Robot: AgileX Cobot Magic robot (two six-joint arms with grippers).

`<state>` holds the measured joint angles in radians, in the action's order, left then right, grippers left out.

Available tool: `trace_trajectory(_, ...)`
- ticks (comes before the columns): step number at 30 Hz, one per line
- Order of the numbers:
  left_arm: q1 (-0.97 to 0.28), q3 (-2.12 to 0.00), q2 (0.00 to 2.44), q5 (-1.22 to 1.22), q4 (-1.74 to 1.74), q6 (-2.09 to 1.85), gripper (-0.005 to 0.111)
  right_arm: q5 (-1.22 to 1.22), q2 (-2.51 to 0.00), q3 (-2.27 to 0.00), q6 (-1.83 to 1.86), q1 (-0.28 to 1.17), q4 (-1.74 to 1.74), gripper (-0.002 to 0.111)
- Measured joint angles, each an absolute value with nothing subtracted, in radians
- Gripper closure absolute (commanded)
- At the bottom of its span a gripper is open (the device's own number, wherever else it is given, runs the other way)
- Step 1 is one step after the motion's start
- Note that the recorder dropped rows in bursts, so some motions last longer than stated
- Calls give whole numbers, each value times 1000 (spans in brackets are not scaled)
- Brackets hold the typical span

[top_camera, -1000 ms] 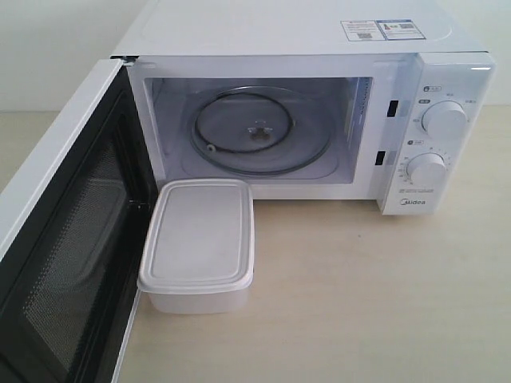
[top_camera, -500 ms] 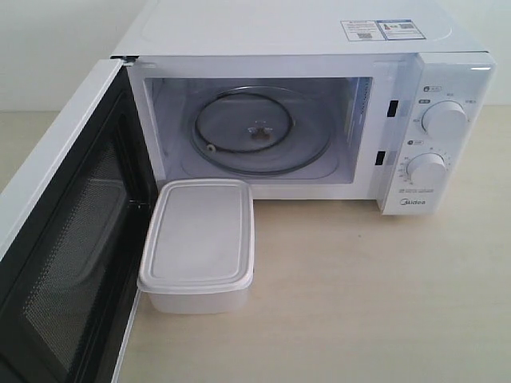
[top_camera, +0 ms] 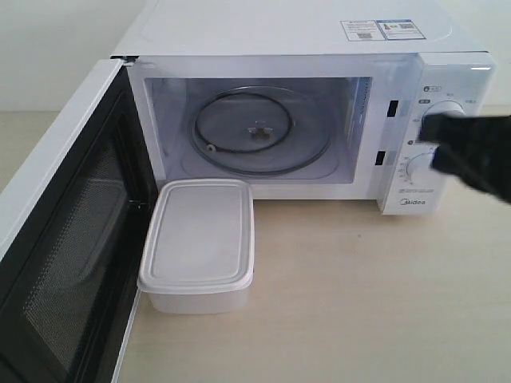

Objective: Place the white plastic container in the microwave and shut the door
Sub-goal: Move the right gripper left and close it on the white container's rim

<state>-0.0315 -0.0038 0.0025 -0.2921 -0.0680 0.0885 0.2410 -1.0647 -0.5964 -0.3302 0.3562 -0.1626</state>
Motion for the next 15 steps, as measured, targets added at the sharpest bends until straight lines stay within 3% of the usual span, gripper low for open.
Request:
trace_trajectory(6,-31,-4,3,-292,-68,88,102,266,-1181,-596,10,519,-546,108)
trace_trajectory(15,-31,-4,3,-292,-68,88,102,311,-1188,-596,368,558,-1016,108)
